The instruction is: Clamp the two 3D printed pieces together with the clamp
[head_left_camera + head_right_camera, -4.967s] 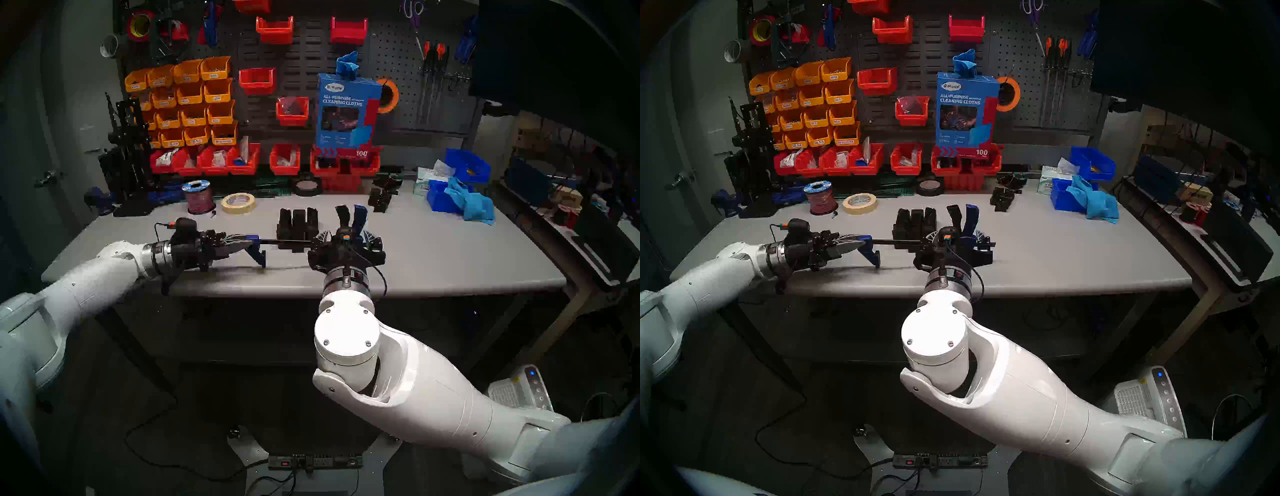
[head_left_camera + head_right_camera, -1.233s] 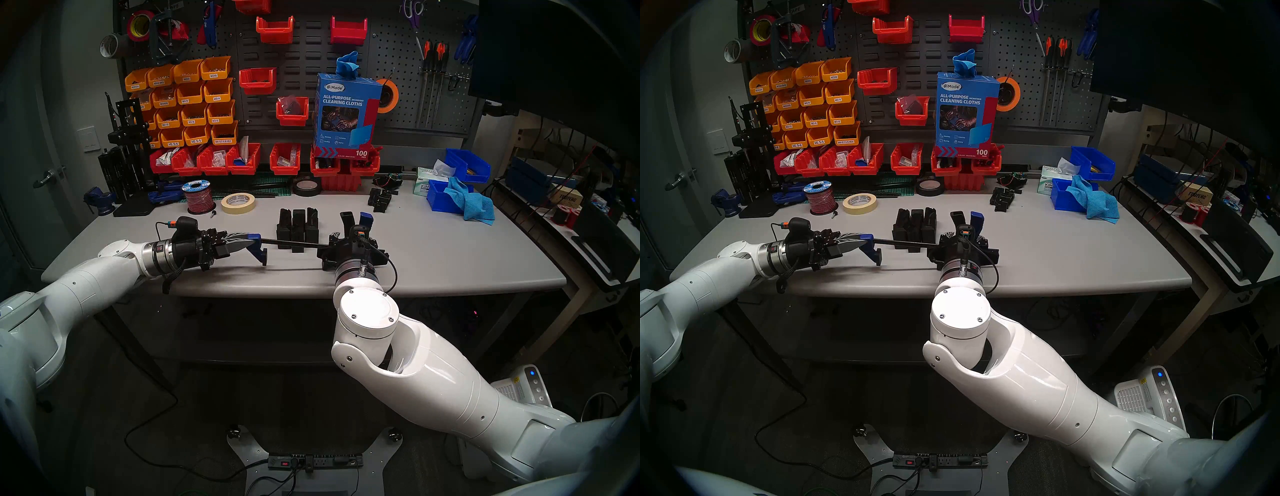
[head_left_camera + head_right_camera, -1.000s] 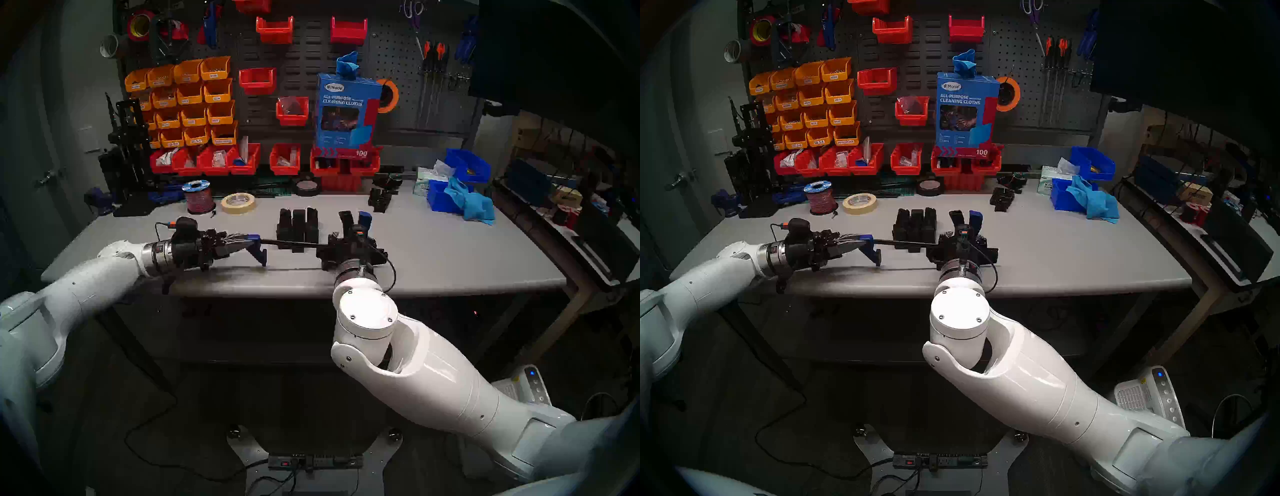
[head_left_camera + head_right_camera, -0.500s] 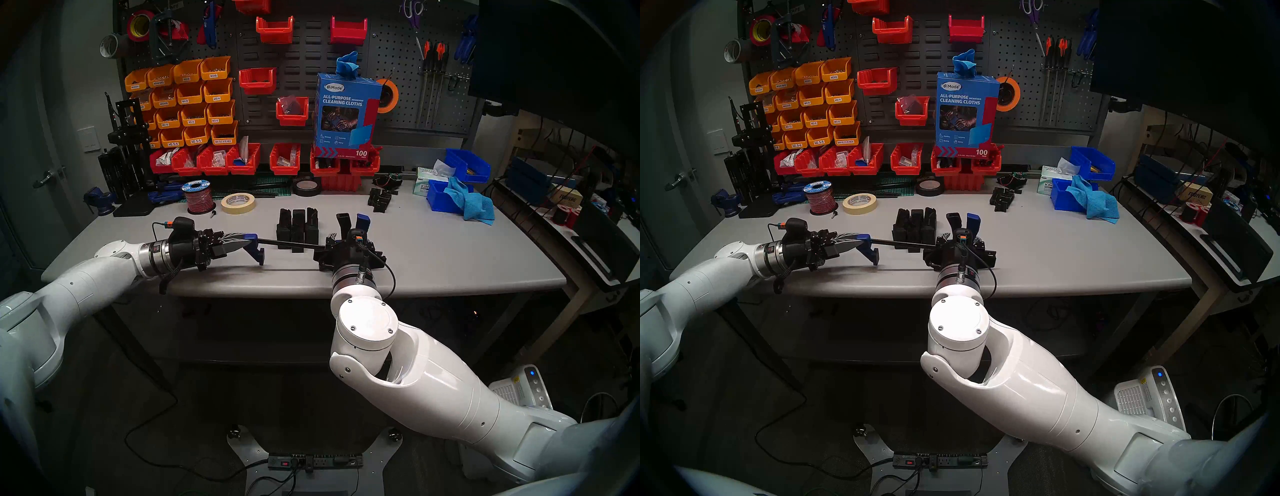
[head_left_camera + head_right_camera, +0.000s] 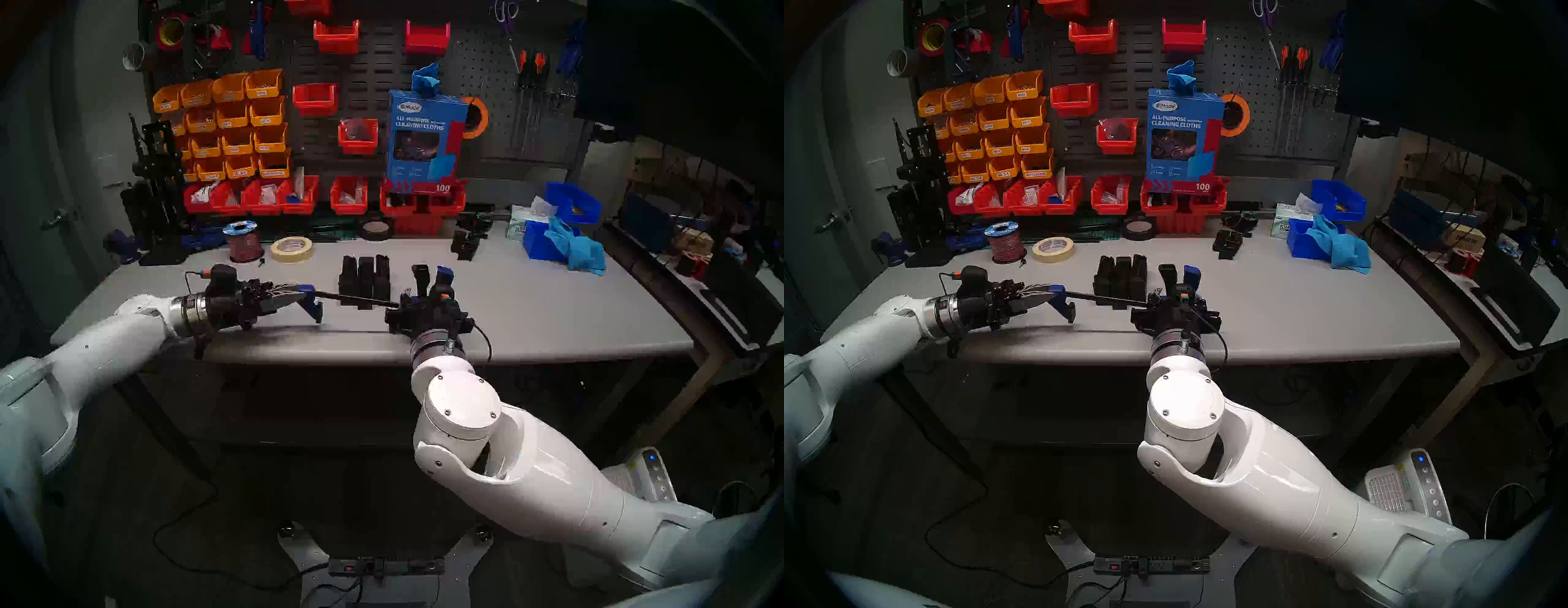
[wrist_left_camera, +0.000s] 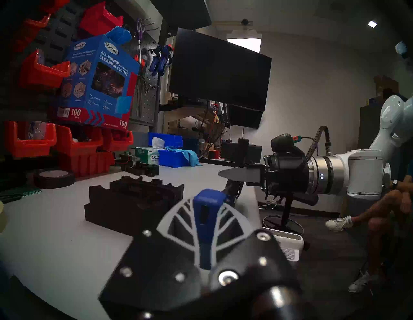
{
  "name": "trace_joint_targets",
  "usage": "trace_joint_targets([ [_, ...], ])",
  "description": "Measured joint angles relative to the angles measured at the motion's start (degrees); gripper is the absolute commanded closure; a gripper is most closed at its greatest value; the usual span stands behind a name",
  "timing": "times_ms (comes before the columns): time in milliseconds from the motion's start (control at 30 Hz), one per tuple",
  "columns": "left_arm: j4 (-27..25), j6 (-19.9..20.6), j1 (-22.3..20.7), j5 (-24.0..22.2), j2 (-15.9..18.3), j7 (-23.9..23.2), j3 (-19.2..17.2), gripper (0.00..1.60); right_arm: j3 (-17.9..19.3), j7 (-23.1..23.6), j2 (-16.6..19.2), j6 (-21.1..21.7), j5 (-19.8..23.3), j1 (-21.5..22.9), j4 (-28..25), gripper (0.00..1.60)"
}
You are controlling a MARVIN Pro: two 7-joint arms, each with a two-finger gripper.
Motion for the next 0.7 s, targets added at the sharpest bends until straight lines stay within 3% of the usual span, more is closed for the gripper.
trace_joint_targets([
  [367,0.03,-0.06,-0.01,-0.04,0.01,0.01,0.06,1.6,-0.55,0.58,2.27,0.46,0.55,-0.2,-2.05,1.6],
  [700,0.19,-0.06,-0.08,-0.18,0.1,0.08,0.03,1.6,-1.26,0.64,2.08,1.75,0.6,1.5,-1.24,1.6],
])
